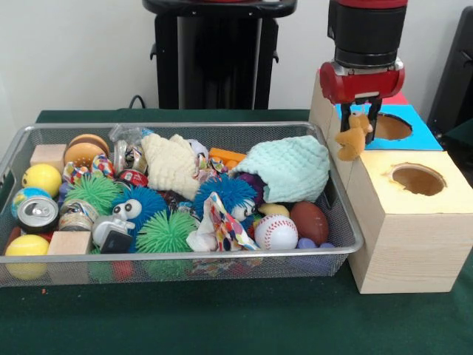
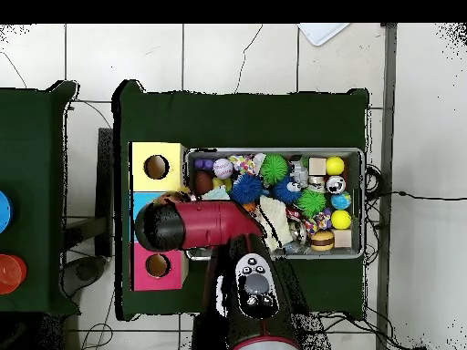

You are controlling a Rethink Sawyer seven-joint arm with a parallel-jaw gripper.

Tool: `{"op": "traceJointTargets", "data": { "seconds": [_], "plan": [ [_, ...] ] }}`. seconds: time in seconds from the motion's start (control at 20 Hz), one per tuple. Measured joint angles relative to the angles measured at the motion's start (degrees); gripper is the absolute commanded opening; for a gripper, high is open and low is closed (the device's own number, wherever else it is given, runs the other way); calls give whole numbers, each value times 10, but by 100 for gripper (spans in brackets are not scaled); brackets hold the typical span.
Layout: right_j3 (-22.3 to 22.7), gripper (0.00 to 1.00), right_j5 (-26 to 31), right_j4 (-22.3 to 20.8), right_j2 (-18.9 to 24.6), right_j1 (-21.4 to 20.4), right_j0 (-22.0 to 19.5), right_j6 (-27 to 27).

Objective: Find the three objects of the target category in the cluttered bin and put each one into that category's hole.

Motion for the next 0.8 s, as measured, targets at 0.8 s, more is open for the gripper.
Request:
{"op": "traceJointTargets", "data": {
  "seconds": [0.8],
  "plan": [
    [200,0,-43,62,-33,-111,76,7]
  ]
}}
